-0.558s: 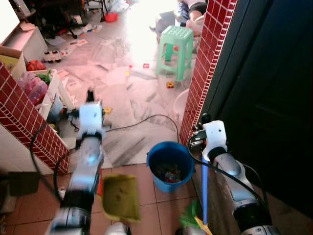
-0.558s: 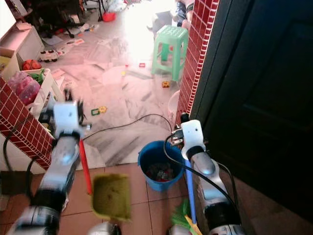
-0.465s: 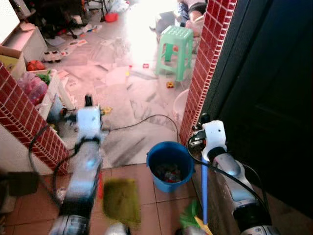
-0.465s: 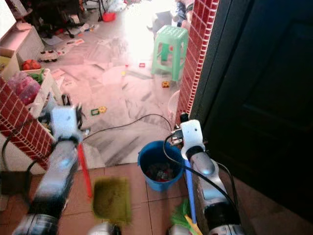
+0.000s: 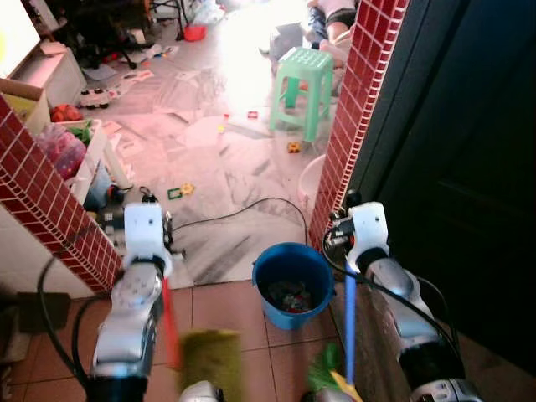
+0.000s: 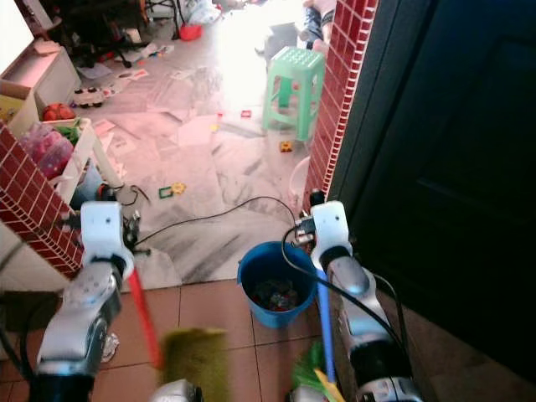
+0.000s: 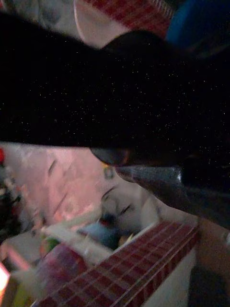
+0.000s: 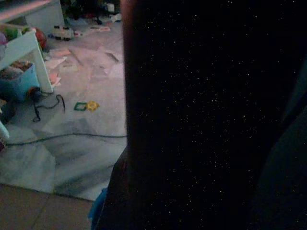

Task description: Sweep floor

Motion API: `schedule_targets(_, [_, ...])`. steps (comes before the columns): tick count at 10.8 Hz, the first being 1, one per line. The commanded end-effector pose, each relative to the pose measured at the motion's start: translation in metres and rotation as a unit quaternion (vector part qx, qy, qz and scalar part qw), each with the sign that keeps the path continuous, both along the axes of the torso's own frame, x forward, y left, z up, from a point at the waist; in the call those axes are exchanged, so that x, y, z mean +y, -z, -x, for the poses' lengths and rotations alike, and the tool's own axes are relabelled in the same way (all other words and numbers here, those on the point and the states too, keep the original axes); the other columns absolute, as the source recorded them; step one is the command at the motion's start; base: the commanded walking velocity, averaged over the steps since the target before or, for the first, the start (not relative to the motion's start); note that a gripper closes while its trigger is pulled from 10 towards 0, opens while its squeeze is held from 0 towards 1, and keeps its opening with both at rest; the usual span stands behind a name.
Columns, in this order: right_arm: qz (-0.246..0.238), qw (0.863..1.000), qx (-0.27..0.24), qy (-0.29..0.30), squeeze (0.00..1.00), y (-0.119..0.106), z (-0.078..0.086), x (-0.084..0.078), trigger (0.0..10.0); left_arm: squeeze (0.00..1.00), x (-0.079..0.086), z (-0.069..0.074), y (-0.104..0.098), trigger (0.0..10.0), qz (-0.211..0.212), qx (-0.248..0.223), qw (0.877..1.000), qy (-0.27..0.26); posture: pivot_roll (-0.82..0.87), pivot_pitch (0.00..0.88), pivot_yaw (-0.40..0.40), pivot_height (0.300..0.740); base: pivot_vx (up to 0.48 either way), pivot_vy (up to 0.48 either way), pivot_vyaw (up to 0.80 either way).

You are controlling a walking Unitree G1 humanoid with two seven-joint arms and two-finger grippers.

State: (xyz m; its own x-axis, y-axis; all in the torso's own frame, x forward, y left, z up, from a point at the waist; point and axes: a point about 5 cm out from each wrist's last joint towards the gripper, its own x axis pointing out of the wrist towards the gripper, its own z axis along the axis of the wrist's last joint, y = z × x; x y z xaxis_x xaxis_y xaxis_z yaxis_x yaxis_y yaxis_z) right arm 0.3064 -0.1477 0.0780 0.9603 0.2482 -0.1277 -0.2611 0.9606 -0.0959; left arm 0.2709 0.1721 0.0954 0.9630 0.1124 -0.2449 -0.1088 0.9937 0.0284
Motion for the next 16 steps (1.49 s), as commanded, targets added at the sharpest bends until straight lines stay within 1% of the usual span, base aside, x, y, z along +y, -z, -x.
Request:
schedule_targets(1, [-0.019, 1.000, -0.024, 0.005, 0.00, -0.013, -0.008, 0.003, 10.0, 0.00, -0.002, 0.000, -0.008, 10.0, 0.024, -0.004, 1.000, 0.006, -0.05, 0.009, 0.016, 0.740, 0.000, 0.000, 0.00])
schedule_targets(2, [-0.016, 0.999, -0.030, 0.006, 0.00, -0.017, -0.009, 0.003, 10.0, 0.00, -0.003, 0.006, -0.012, 10.0, 0.035, 0.012, 0.999, 0.003, -0.05, 0.024, 0.016, 0.740, 0.000, 0.000, 0.00])
schedule_targets(3, [-0.001, 0.999, -0.033, 0.018, 0.00, -0.017, -0.007, 0.003, 10.0, 0.00, -0.001, 0.010, -0.013, 10.0, 0.029, 0.018, 0.999, -0.009, -0.05, 0.023, 0.010, 0.740, 0.000, 0.000, 0.00])
schedule_targets(4, [-0.037, 0.997, -0.036, 0.054, 0.00, -0.017, -0.005, 0.002, 10.0, 0.00, 0.002, 0.015, -0.008, 10.0, 0.045, 0.020, 0.998, -0.032, -0.04, 0.007, -0.004, 0.740, 0.000, 0.000, 0.00])
schedule_targets(5, [-0.056, 0.994, -0.048, 0.082, 0.00, -0.019, -0.005, -0.002, 10.0, 0.00, 0.002, 0.016, -0.007, 10.0, 0.046, 0.011, 0.998, -0.035, -0.04, 0.000, -0.007, 0.740, 0.000, 0.000, 0.00])
schedule_targets(6, [-0.064, 0.992, -0.061, 0.095, 0.00, -0.022, -0.005, -0.004, 10.0, 0.00, 0.002, 0.018, -0.005, 10.0, 0.051, 0.018, 0.998, -0.038, -0.04, 0.000, -0.004, 0.740, 0.000, 0.000, 0.00])
schedule_targets(7, [-0.062, 0.990, -0.067, 0.106, 0.00, -0.025, -0.008, -0.006, 10.0, 0.00, 0.003, 0.019, -0.005, 10.0, 0.036, 0.018, 0.999, -0.032, -0.05, 0.000, 0.002, 0.740, 0.000, 0.412, 0.00])
schedule_targets(8, [-0.062, 0.989, -0.069, 0.113, 0.00, -0.026, -0.010, -0.009, 10.0, 0.00, 0.001, 0.019, -0.002, 10.0, 0.045, 0.022, 0.998, -0.032, -0.05, 0.000, 0.003, 0.740, 0.000, 0.480, 0.00])
schedule_targets(10, [-0.063, 0.989, -0.073, 0.114, 0.00, -0.028, -0.011, -0.010, 10.0, 0.00, -0.005, 0.017, -0.004, 10.0, 0.045, 0.016, 0.999, -0.020, -0.05, 0.000, 0.004, 0.740, 0.000, 0.480, 0.00])
schedule_targets(12, [-0.064, 0.989, -0.073, 0.111, 0.00, -0.028, -0.012, -0.006, 10.0, 0.00, -0.018, 0.015, -0.011, 10.0, 0.008, -0.009, 1.000, 0.019, -0.05, 0.000, 0.006, 0.740, 0.000, 0.480, 0.00])
schedule_targets(16, [-0.051, 0.990, -0.078, 0.109, 0.00, -0.029, -0.014, -0.005, 10.0, 0.00, -0.024, 0.013, -0.015, 10.0, 0.003, -0.020, 0.999, 0.033, -0.05, 0.000, 0.009, 0.740, 0.000, 0.480, 0.00])
